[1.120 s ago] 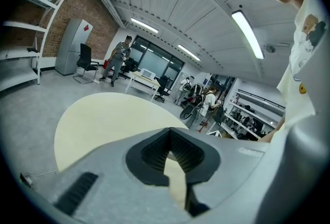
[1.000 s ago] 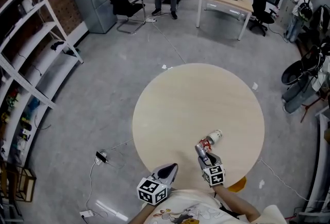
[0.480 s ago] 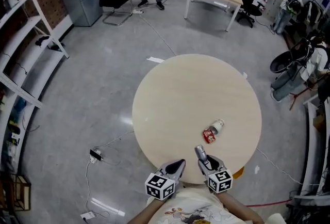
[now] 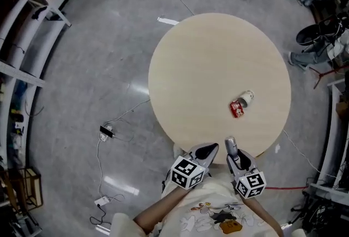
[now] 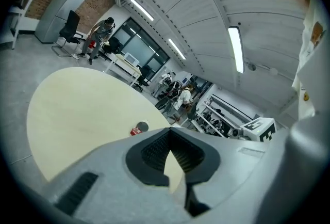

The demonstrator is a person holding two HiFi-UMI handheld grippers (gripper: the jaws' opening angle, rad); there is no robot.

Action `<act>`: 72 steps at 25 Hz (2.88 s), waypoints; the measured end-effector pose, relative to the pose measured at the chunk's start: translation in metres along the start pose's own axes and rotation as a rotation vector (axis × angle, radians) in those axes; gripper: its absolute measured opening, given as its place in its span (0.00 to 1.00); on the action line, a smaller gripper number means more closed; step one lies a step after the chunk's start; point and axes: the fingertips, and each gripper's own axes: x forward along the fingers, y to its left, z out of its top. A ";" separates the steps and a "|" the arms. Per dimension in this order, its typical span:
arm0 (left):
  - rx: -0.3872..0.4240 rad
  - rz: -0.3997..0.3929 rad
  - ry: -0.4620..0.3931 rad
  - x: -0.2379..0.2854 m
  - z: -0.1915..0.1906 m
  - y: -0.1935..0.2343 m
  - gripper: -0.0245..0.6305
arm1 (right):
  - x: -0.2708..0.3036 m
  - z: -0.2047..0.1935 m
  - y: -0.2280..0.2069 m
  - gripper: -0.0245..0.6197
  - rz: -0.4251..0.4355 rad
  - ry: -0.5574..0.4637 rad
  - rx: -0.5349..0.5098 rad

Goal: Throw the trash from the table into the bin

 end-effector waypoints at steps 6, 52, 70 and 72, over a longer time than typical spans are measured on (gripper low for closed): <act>0.050 -0.008 0.044 0.001 0.013 -0.004 0.05 | -0.001 0.022 -0.004 0.32 -0.026 -0.081 0.059; 0.402 -0.291 0.516 0.310 -0.143 -0.273 0.05 | -0.247 -0.122 -0.312 0.32 -0.391 -0.388 0.575; 0.445 -0.199 0.660 0.449 -0.278 -0.285 0.05 | -0.237 -0.289 -0.449 0.32 -0.432 -0.186 0.591; 0.460 -0.199 0.680 0.465 -0.301 -0.275 0.05 | -0.223 -0.308 -0.466 0.32 -0.438 -0.174 0.591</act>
